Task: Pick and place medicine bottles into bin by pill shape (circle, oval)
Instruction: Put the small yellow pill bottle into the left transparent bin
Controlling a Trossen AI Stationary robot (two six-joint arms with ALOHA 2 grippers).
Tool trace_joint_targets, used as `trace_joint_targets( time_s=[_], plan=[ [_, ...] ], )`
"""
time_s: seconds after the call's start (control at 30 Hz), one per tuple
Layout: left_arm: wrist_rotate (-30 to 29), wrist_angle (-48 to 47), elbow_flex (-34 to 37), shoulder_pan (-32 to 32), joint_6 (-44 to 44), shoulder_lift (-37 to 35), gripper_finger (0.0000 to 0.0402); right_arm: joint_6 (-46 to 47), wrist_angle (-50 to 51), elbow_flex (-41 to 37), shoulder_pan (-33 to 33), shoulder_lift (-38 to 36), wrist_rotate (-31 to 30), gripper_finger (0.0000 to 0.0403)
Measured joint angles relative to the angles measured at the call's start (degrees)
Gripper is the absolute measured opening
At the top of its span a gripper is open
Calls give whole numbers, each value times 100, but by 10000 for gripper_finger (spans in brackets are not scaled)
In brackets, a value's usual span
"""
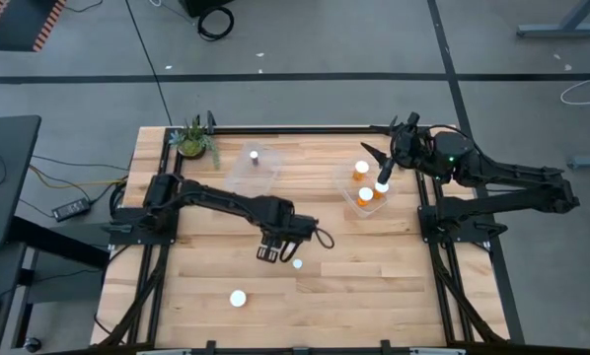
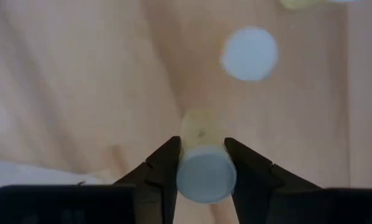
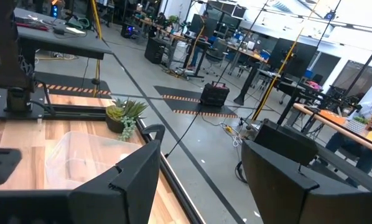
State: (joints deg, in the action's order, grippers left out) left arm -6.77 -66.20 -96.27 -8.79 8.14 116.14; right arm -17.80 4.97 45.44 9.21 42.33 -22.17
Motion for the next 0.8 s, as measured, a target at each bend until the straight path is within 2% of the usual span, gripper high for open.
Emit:
trace_joint_targets(
  time_s=[0.27,0.43,0.6,0.8],
  plan=[
    [-579,-464,-526,527,323,-5,143,-1,0,1,0,0,0,233],
    [-923,-682,-542,988,448,-11,134,-2,2,1,0,0,0,233],
    [-998,-721,-542,1526,432,-11,122,-2,4,3,-2,0,0,233],
    [-999,-648,-542,2145,412,-11,141,-2,4,3,-1,2,0,233]
  ],
)
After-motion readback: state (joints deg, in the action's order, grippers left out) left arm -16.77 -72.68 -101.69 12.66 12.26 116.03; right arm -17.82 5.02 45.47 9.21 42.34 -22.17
